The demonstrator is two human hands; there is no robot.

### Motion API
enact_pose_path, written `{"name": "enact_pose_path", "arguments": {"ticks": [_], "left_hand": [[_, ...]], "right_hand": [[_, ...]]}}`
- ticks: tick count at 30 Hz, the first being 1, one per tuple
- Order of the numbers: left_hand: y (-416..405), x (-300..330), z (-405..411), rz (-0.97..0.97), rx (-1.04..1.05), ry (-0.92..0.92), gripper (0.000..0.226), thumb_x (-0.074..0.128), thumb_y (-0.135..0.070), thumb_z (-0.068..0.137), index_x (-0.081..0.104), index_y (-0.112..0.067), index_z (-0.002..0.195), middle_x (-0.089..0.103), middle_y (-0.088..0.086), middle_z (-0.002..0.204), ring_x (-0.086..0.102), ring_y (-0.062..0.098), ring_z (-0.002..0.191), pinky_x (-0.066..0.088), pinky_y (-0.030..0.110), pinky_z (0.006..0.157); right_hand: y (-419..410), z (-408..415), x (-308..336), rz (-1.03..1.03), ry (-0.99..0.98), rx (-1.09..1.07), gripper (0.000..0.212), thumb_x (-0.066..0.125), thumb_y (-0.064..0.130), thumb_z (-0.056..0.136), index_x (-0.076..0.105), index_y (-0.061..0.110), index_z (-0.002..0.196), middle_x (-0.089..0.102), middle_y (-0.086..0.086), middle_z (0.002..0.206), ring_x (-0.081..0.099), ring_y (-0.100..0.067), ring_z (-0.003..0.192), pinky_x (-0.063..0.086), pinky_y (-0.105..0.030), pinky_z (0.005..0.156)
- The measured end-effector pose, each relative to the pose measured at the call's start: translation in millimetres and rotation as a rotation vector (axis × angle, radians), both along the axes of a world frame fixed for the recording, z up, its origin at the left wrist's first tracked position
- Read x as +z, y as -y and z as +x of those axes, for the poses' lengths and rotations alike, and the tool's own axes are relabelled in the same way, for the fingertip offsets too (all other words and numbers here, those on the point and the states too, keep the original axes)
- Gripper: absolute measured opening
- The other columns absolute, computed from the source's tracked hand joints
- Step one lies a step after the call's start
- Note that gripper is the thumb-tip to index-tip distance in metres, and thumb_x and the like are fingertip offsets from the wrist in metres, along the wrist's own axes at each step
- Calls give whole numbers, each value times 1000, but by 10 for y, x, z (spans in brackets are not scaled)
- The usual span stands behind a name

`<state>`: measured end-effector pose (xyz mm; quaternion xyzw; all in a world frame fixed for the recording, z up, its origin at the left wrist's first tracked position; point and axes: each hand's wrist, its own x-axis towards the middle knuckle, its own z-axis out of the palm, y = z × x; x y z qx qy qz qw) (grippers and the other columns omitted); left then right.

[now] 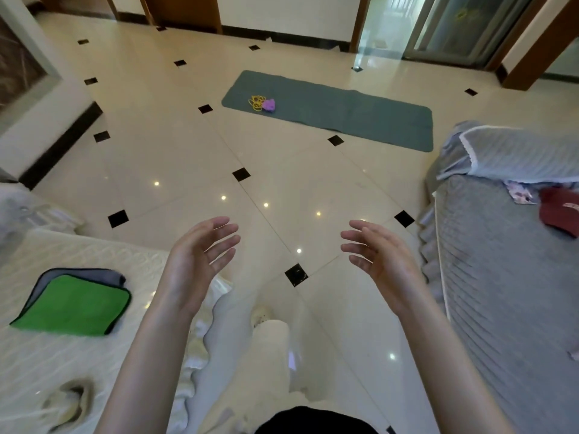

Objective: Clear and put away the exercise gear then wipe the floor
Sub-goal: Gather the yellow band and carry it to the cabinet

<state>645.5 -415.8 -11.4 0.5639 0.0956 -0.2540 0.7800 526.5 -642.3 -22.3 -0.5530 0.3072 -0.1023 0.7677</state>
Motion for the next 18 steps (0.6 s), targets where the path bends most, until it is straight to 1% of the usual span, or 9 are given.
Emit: {"name": "enact_pose_path", "arguments": {"ticks": [4,9,14,18], "left_hand": [[241,72,792,-55,-15,-19,25,41,-17,93,65,-10,96,72,3,87,69,17,83,48,29,82],[512,124,1674,-10,-24,-6,25,41,-16,94,65,-10,94,72,3,87,68,18,85,48,30,82],[786,51,2428,-7,-43,-68,25,40,-17,94,64,-10,96,71,4,89,66,19,87,48,30,82],[1076,-79,2998,58,-47,-87,24,41,-17,95,64,-11,95,70,4,92,65,19,89,47,30,82]], "right_hand": [[205,770,9,8,17,-10,19,47,13,95,66,14,100,71,-3,90,66,-13,75,51,-21,67],[408,1650,-4,19,-1,-11,20,46,12,96,65,12,101,71,-3,89,66,-14,76,50,-23,68],[670,2406,-16,31,-4,-51,20,47,11,95,65,11,102,71,-1,86,66,-12,74,51,-21,66],[1025,2976,-39,37,-25,-24,20,47,12,95,65,13,103,71,-3,89,66,-13,76,51,-23,68]]}}
